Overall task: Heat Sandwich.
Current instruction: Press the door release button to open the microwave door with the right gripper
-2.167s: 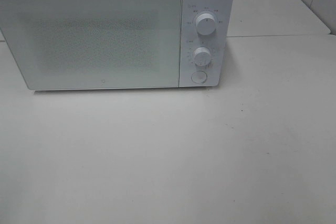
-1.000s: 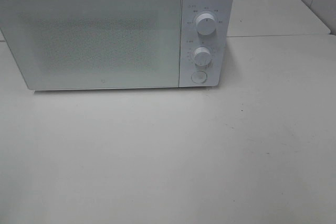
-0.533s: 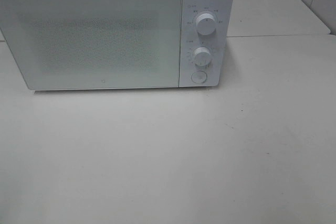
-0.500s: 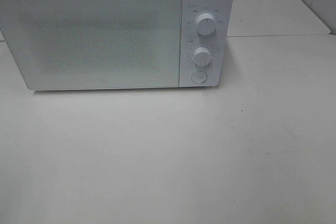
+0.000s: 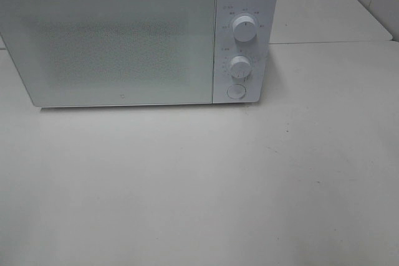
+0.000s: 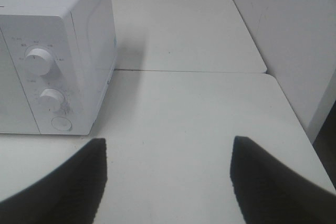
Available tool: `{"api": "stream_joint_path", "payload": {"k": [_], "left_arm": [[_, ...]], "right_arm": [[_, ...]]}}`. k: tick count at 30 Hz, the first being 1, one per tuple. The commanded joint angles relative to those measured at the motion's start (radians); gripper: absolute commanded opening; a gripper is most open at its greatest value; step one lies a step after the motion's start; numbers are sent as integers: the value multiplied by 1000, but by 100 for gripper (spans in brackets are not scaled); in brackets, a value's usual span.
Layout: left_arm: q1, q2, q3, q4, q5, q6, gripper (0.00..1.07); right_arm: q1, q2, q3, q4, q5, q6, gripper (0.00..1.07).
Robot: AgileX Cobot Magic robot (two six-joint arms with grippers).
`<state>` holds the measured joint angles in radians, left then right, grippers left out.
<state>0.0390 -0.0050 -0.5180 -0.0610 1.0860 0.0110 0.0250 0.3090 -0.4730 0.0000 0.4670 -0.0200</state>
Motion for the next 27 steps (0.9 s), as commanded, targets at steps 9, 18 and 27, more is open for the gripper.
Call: {"api": "stream_joint_path", "payload": {"k": [9, 18, 27], "left_arm": [[-3, -6, 3, 2, -17, -4, 58], [-3, -6, 3, 2, -17, -4, 58], [-3, -6, 3, 2, -17, -4, 58]], "right_arm": [[-6, 276, 71, 0, -456, -25, 66], [8, 457, 143, -20, -793, -23, 66], [140, 666, 148, -58, -921, -23, 66]]}}
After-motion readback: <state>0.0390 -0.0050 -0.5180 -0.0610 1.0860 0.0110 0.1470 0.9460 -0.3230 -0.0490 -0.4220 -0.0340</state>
